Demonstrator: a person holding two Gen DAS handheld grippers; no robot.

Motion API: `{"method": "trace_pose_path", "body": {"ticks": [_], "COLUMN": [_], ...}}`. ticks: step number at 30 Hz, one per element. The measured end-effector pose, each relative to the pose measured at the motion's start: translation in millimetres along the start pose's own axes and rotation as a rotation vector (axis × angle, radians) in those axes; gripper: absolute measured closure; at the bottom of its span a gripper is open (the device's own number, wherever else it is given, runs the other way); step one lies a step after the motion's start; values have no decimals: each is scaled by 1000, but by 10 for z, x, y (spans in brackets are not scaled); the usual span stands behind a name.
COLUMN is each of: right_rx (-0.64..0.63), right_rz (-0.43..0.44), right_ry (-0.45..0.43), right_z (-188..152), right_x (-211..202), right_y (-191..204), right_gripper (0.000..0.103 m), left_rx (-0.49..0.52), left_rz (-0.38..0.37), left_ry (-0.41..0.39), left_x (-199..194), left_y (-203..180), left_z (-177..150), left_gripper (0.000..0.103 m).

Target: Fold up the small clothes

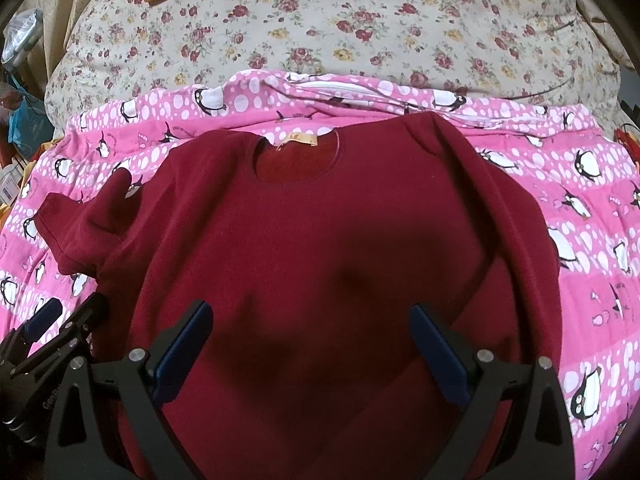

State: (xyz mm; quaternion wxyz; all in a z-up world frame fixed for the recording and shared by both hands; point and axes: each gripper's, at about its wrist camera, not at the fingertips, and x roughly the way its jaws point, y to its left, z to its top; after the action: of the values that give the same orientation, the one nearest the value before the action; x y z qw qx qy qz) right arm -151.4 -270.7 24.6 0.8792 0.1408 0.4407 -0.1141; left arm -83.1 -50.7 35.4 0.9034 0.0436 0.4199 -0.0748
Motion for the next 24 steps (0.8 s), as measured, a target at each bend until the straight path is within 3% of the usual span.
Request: {"method": "trace_pose_path", "body": {"ticks": [24], "right_rx": [-5], "right_rz": [2], "right_ry": [2], "right_z": [-20], "right_x": [45], "right_y": [36], "right_gripper": [3], "left_rx": [-35], "left_rz": [20], "left_ry": [3], "left_x": [17], "left_y": [73], "left_z": [-10], "left_gripper": [45]}}
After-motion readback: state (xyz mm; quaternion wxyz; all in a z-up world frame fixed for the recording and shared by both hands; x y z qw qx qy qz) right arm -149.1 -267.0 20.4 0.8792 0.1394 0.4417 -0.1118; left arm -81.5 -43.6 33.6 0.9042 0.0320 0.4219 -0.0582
